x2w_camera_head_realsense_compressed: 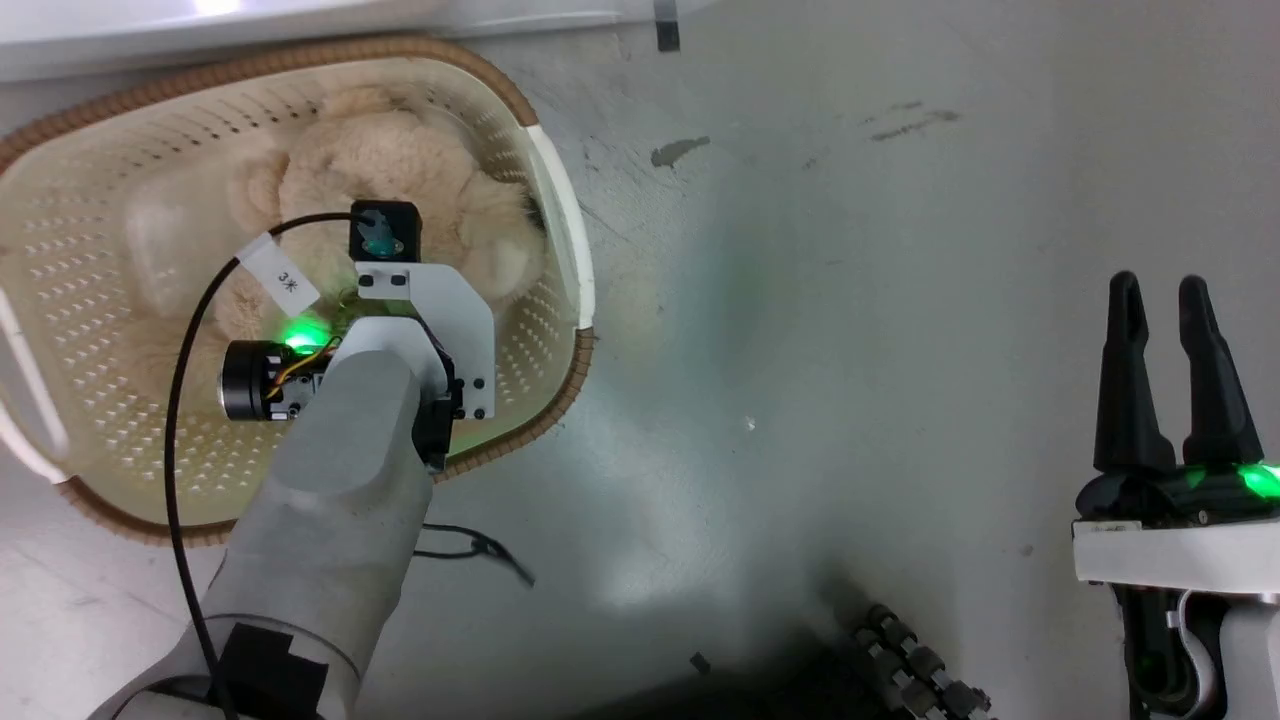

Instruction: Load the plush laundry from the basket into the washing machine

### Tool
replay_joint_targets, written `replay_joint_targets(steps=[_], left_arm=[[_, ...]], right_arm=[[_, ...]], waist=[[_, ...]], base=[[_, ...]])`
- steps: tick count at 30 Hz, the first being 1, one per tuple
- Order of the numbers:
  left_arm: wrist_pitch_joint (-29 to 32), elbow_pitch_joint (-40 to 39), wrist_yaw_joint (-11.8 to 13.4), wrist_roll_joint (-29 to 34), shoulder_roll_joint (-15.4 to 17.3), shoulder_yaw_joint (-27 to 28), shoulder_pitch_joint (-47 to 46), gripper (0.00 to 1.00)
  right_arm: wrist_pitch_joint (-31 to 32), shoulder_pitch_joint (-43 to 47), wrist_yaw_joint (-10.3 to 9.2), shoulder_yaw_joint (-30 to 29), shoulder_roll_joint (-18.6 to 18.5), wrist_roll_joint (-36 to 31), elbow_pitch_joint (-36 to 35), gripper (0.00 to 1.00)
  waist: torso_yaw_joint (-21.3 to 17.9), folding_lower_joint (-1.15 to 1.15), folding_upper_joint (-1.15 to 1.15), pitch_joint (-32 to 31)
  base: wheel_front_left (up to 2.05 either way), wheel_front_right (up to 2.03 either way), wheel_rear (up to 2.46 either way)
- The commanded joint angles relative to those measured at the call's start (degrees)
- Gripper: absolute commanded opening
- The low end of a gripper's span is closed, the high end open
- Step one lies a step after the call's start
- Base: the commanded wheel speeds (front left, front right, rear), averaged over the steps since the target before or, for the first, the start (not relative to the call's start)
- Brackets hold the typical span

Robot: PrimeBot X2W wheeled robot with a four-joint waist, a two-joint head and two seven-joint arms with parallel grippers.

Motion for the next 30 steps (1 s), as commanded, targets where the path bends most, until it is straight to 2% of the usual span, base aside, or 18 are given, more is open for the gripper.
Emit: replay_joint_targets(steps=[1, 12, 21, 26, 30], left_arm=[[-0.20, 1.59, 0.27, -0.59, 0.56, -0.46, -1.31, 0.00], [-5.03, 5.80, -2.83, -4.96, -1.00, -2.18, -2.57, 0.00], [-11.76, 2.87, -8.84, -7.49, -2.41, -3.86, 2.76, 0.00], [-15.15, -0.45, -11.76, -10.97, -2.60, -5.27, 7.88, 0.00], [-18.56, -5.05, -12.14, -15.45, -2.61, -6.80, 12.73, 0.00]], right_arm=[[-0.49, -1.06, 0.04, 0.05, -0.03, 0.85, -0.13, 1.00], [-1.77, -2.58, 0.05, -0.46, -0.04, 2.83, 1.03, 1.00], [-1.77, -0.96, 0.05, -1.03, -0.04, 0.27, 4.22, 1.00], [-1.77, 0.94, 0.05, -2.19, -0.04, -1.88, 5.33, 1.00], [-1.77, 3.10, 0.05, -2.55, -0.04, -3.58, 6.24, 1.00]], waist=[[-0.37, 0.00, 0.00, 0.46], [0.36, 0.00, 0.00, -1.41], [5.88, 0.00, 0.00, -12.35], [9.67, 0.00, 0.00, -19.50], [12.44, 0.00, 0.00, -25.40]], base=[[0.00, 0.00, 0.00], [0.00, 0.00, 0.00], [0.00, 0.00, 0.00], [0.00, 0.00, 0.00], [0.00, 0.00, 0.00]])
